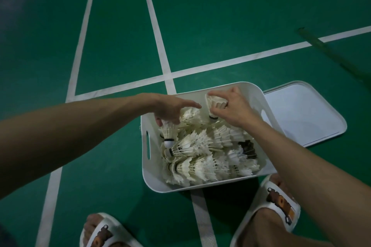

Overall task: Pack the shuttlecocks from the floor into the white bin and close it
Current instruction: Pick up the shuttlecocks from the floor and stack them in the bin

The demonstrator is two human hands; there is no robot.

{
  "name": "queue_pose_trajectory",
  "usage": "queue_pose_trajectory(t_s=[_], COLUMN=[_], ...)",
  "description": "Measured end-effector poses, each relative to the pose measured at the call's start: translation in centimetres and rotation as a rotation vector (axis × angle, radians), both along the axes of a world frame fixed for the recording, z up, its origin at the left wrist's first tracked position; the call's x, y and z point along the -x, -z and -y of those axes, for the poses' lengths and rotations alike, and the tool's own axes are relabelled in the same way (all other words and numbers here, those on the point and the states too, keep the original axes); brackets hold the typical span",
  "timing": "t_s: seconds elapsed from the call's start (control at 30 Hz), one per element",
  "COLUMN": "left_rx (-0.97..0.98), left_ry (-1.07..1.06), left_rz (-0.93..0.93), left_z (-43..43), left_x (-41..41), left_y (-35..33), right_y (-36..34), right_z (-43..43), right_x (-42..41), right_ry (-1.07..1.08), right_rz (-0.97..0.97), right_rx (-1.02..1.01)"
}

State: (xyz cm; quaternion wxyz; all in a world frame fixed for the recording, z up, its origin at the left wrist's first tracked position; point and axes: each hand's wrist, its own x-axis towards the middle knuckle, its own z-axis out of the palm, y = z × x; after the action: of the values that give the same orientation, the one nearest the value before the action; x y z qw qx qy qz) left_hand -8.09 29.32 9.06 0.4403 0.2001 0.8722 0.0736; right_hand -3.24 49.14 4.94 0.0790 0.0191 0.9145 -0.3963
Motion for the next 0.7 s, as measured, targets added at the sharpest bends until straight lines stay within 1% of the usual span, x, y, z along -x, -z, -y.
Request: queue_pose_trajectory(t_s=[0.1,0.27,0.33,0.4,0.5,0.6,0.7], left_rx=[0.025,0.003,0.002,0.002,-0.008,-0.010,-0.026], left_ry=[0.016,-0.006,-0.016,-0.022,-0.030,-0.034,-0.041], left_rz=[-0.014,-0.037,-0.029,-0.024,-0.020,-0.025,-0.019], left_z=[-0.1,-0.2,0.0,0.2,0.4,0.6,0.9], left_x=[-0.1,0.1,0.1,-0.1,-0.3,-0.4,-0.5], left_y=[0.6,0.9,0.9,0.8,0.8,0.7,0.6], right_y=[0.4,1.5,1.6,1.3,1.4,1.4,0.5], right_z=[0.3,0.9,1.0,1.0,1.3,1.8,1.8], right_x=[-0.1,-0.3,-0.2,-0.1,-0.1,-0.3,0.1], right_ry=[0.004,0.128,0.133,0.124,0.064,-0.084,-0.178], right_rz=[-0.005,0.001,0.029,0.053,0.085,0.151,0.157], right_rx=[-0.011,-0.003,-0.049,-0.135,-0.200,-0.201,-0.248])
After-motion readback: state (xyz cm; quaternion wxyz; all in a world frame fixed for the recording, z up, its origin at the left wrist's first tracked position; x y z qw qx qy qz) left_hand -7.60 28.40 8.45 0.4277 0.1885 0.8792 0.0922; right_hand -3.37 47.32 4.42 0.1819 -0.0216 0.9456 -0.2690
